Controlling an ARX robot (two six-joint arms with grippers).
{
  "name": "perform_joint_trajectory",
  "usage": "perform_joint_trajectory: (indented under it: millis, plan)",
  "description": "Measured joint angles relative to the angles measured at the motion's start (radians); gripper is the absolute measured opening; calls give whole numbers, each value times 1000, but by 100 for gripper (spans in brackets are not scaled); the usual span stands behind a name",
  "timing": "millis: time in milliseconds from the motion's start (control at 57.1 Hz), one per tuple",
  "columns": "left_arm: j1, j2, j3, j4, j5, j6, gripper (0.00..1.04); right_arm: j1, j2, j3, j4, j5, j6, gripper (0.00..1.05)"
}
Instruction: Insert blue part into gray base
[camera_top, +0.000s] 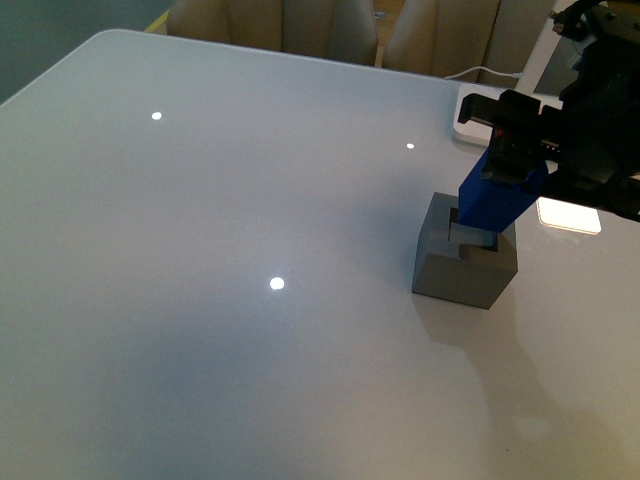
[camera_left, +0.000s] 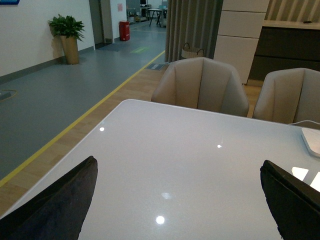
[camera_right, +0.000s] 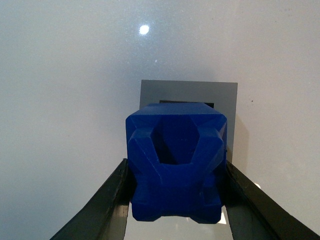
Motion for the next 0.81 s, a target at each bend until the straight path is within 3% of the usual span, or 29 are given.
perform_joint_trajectory:
  millis: [805]
  plan:
    - [0, 0, 0, 0, 0, 0, 97, 3, 117, 78, -14, 8, 30, 44]
